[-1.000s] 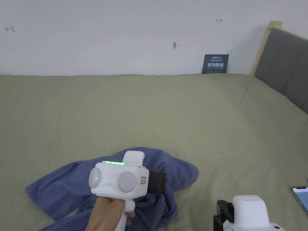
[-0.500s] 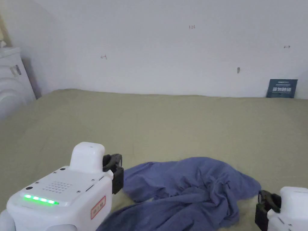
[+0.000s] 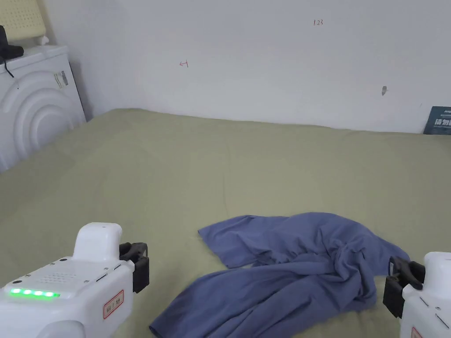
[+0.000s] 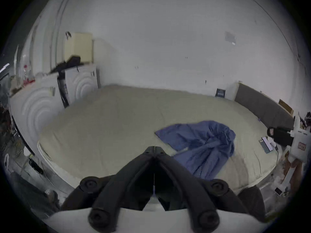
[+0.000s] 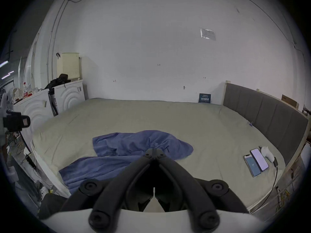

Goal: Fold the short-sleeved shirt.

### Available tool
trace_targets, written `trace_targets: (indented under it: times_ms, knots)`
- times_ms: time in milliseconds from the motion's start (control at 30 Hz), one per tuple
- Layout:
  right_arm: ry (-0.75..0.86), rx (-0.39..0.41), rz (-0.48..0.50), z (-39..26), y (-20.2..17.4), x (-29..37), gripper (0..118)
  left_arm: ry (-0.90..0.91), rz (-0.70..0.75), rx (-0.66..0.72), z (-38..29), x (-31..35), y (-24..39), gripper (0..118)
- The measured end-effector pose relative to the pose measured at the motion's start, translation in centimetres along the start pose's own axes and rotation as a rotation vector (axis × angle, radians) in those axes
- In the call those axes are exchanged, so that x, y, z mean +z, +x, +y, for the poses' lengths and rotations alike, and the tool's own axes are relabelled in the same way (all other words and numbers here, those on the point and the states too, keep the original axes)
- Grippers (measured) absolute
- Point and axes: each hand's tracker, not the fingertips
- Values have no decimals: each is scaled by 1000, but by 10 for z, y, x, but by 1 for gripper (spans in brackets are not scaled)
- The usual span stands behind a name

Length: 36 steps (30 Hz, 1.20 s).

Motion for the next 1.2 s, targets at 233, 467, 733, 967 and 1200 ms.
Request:
trace_targets:
  times_ms: [233,467,733,967,1200]
  knots:
    - [-53,9,-13,-11,0,-17,0,-432,-53,9,-46,-114,-25,1]
    - [-136,3,-23,-28,1,-42,0,-607,20,-77,-80,-173,-30,118]
    - [-227,-18,-68,-36,33,-84,0,-538,18,-185,-70,-160,-11,0]
    - [-328,11,-140,-19,99,-182,0,-547,-25,-122,-67,-162,-19,0]
    - [-466,-12,-134,-14,145,-298,0,-561,-35,-111,-56,-157,-6,0]
